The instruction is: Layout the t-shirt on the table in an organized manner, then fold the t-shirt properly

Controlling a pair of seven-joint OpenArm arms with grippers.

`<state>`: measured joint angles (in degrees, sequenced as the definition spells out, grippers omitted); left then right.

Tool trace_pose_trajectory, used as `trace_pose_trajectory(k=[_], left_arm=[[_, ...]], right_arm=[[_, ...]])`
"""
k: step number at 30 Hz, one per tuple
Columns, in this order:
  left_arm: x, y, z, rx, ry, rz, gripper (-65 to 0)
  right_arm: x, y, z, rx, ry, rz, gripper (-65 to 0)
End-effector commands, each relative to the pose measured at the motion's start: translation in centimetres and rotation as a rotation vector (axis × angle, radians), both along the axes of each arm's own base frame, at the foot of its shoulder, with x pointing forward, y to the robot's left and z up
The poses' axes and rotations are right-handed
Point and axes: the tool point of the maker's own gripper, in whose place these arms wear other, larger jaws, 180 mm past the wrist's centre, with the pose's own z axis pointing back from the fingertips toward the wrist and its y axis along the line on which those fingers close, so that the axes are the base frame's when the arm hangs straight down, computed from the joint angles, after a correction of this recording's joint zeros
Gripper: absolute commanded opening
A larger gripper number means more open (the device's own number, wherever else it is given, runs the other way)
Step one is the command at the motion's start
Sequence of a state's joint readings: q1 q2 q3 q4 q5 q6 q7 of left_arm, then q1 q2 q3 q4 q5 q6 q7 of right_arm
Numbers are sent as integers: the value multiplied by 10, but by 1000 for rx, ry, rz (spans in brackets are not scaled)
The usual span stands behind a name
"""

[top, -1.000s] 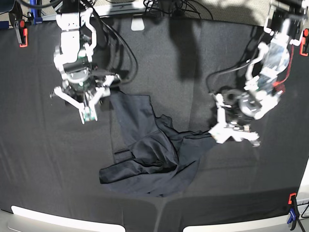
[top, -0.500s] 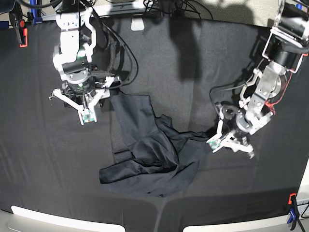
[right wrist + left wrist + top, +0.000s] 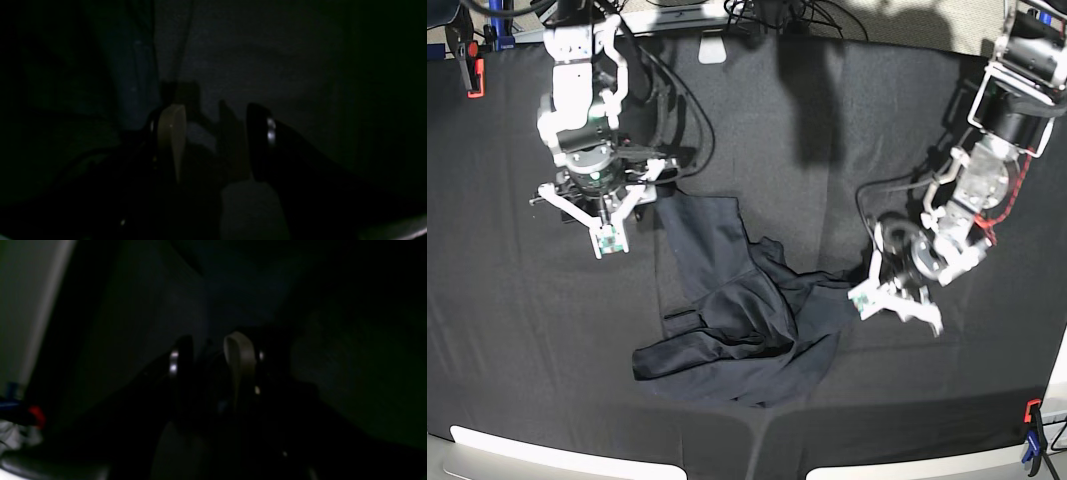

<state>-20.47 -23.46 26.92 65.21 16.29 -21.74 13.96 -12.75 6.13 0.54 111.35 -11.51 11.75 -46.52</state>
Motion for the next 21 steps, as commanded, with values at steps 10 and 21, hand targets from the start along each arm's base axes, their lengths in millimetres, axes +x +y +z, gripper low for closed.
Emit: trace_pose_trajectory(k=[10,21], left_arm=[[11,-6,13,-51,-49,-17,-439],[9,-27,1,-88,-13,-11,-650]], right_arm=[[9,5,15,18,-68,3,-362],[9,5,14,17,-60,1,-362]])
